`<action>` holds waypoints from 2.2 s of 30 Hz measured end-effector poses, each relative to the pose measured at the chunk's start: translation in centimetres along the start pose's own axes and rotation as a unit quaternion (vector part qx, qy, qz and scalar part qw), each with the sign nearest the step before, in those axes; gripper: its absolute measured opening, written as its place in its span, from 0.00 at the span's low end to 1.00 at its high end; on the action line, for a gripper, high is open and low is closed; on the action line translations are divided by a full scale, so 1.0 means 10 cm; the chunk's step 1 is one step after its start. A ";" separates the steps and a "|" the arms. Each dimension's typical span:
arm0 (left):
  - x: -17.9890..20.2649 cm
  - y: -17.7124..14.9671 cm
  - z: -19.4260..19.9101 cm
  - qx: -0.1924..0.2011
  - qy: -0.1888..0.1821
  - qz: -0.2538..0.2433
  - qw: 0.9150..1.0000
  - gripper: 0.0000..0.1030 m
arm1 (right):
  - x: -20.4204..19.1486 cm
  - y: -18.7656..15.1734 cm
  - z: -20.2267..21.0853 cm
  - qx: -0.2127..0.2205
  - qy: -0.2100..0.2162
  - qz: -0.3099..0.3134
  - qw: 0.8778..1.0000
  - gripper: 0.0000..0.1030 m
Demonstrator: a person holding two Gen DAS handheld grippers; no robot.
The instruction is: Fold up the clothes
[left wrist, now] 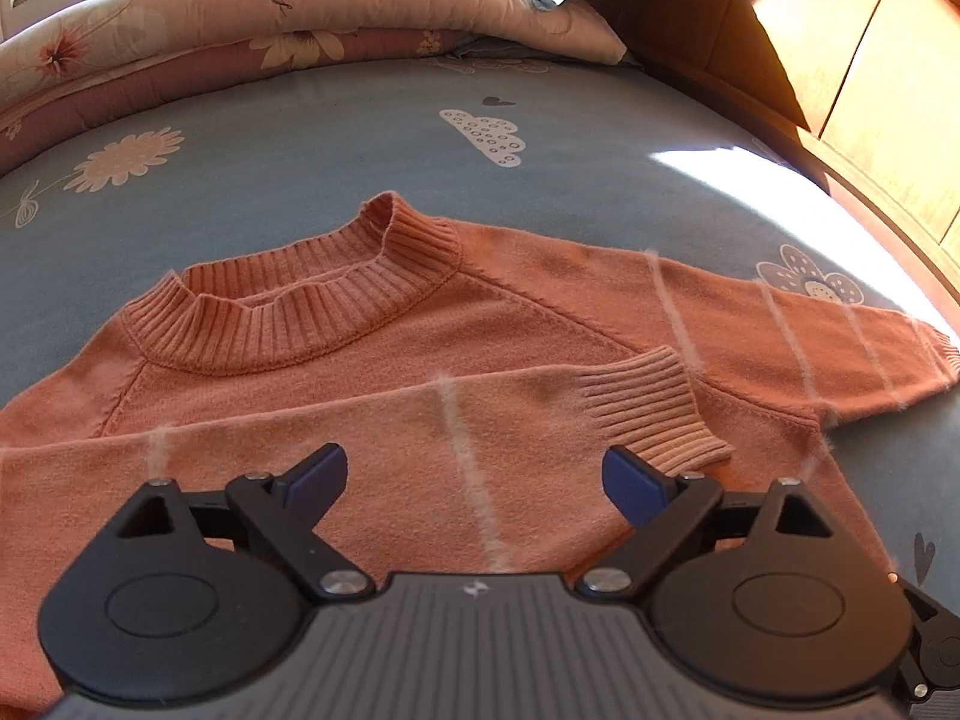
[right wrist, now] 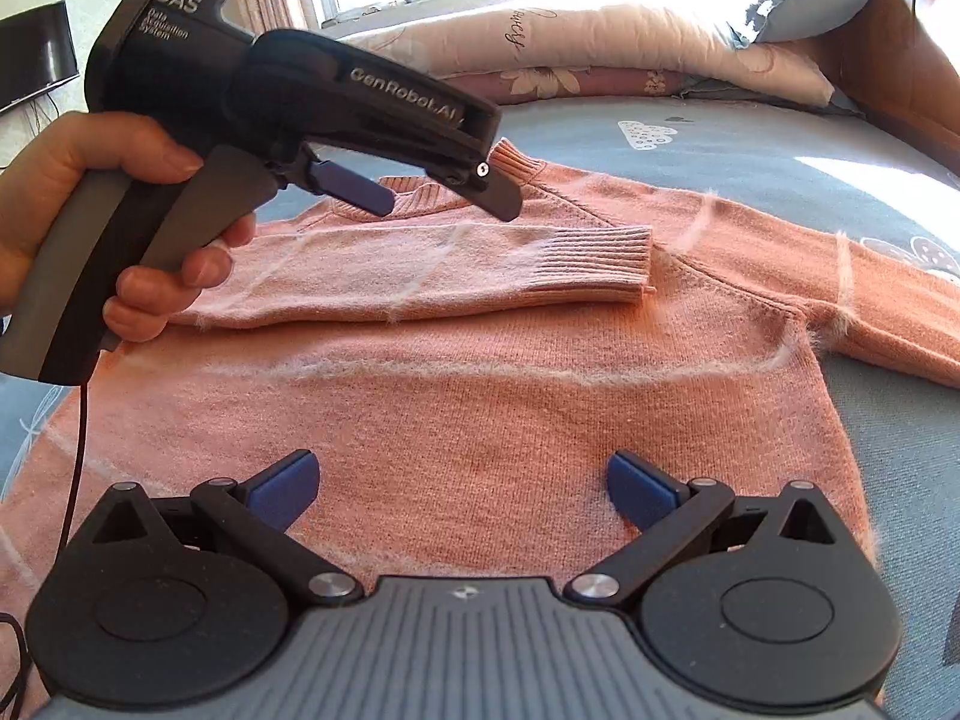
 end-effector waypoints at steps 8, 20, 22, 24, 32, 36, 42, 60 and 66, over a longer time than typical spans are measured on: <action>-0.08 -0.12 -0.11 0.023 0.009 0.038 0.999 1.00 | -0.01 -0.01 0.01 0.011 -0.005 -0.010 1.000 1.00; -0.10 -0.15 -0.18 0.025 0.015 0.037 0.999 0.99 | 0.13 0.03 0.02 0.023 0.018 -0.076 0.997 1.00; -0.09 -0.15 -0.18 0.022 0.017 0.035 0.999 0.99 | 0.09 0.02 0.01 0.021 0.011 -0.064 0.998 1.00; -0.08 -0.14 -0.19 0.019 0.020 0.033 0.999 0.99 | 0.08 0.02 0.01 0.021 0.006 -0.059 0.998 1.00; -0.07 -0.12 -0.15 0.012 0.045 0.034 0.998 1.00 | 0.02 -0.01 0.00 0.022 -0.013 -0.027 0.999 1.00; -0.27 -0.05 0.12 0.040 0.063 0.038 0.997 0.99 | -0.01 0.00 0.05 0.027 -0.011 -0.025 0.999 1.00; -0.93 -0.06 0.44 0.046 0.052 0.129 0.989 0.99 | -0.05 0.03 0.12 0.037 0.004 -0.026 0.999 1.00; -0.41 -0.43 0.25 0.002 0.063 0.009 0.998 0.99 | -0.16 -0.05 0.08 0.019 0.029 -0.003 0.999 1.00; -0.40 -0.48 0.46 0.020 0.023 -0.005 1.000 0.99 | -0.16 -0.06 0.07 0.015 0.030 -0.001 0.999 1.00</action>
Point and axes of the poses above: each gripper's, at about its wrist camera, not at the fingertips, and z roughly against the way its jaws point, x to its right, y to its top, the point moved 1 cm from there along -z, roughly the way its jaws point
